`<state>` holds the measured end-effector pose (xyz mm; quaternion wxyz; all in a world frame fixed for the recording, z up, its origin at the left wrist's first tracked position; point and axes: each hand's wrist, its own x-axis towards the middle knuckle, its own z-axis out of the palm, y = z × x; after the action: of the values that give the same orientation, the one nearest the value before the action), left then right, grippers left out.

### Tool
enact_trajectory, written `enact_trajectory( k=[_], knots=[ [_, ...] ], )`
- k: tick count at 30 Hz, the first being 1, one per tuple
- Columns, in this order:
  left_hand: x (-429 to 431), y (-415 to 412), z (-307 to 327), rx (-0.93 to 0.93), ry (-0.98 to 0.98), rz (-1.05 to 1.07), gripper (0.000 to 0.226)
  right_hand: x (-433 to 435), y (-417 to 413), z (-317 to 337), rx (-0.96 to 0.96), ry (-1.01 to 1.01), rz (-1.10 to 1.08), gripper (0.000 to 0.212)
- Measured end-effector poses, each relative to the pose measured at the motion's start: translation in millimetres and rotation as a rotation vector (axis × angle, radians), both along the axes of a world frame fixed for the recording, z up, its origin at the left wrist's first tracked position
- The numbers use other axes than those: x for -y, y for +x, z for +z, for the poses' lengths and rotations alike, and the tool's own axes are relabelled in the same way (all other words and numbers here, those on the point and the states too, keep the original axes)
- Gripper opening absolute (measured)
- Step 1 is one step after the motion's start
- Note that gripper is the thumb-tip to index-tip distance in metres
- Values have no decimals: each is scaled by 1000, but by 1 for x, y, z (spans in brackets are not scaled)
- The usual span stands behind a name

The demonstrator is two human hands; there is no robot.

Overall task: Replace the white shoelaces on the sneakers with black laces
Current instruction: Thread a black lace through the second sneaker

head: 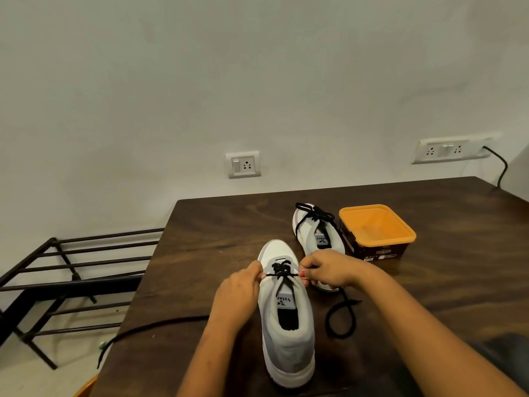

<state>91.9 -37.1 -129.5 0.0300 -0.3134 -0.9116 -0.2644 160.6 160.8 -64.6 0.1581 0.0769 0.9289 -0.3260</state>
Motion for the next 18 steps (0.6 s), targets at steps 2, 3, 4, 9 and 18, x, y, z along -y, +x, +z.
enact_trajectory(
  k=[2,3,4,9,18],
  knots=[
    [3,-6,1,232,32,-22,25,-3,0,-2,3,-152,-51,31],
    [9,-10,4,425,97,-45,27,-5,2,-2,12,-268,-84,31],
    [15,-11,10,610,185,-68,28,-5,3,-2,5,-389,-116,30],
    [13,7,51,965,871,-149,25,10,3,19,-252,-1130,-383,30],
    [-30,27,55,747,1135,-46,27,35,-3,13,-421,-994,-383,25]
  ],
)
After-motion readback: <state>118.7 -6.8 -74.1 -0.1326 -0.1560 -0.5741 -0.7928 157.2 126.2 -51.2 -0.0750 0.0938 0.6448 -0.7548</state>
